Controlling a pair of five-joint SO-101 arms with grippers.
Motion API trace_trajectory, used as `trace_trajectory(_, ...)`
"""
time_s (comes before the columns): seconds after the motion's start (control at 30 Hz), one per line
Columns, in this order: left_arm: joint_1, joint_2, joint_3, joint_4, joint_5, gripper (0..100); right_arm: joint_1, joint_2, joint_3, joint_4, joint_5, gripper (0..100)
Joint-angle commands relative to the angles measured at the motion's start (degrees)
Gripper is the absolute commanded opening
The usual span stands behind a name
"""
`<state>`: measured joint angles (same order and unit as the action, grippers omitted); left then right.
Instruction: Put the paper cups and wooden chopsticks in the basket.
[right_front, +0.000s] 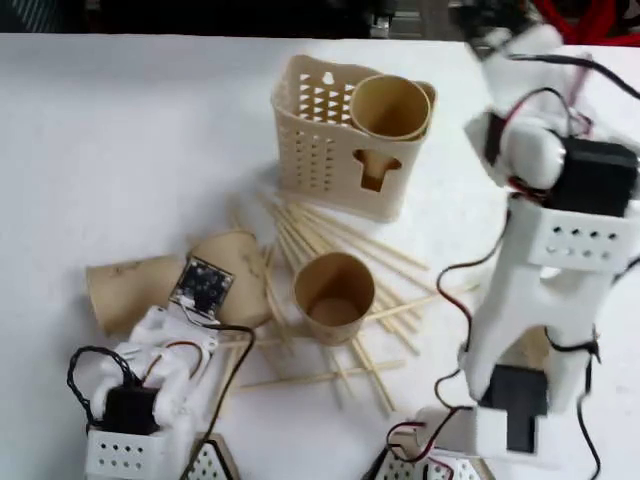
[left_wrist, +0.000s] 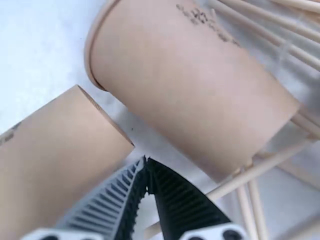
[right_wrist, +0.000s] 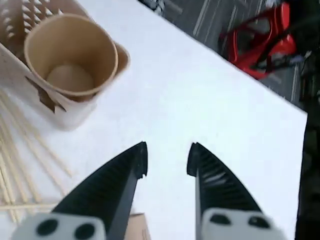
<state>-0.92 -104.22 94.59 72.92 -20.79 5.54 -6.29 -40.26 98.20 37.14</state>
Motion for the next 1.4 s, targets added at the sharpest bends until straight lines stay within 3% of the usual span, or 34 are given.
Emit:
trace_trajectory(0.0, -0.57, -0.31, -0.53, -1.14, -0.44, 2, 6.46, -7.78, 12.66, 0.22, -4.13, 13.7)
trace_trajectory(0.27, -0.57, -0.31, -0.53, -1.14, -0.44, 2, 14.90, -20.26, 34.73, 0.04, -9.05, 13.7)
trace_trajectory(0.73, -0.57, -0.31, -0.53, -1.14, -0.44, 2, 32.04, -27.82, 58.73, -0.13, -7.82, 20.9)
trace_trajectory(1.23, -0.57, -0.31, -0.53, -1.05, -0.44, 2, 32.66, -27.21, 82.29, -22.29, -6.51, 20.9)
trace_trajectory(1.37, -0.57, -0.31, -0.53, -1.05, -0.44, 2, 31.25, -27.21, 84.66, -26.51, -10.81, 20.8)
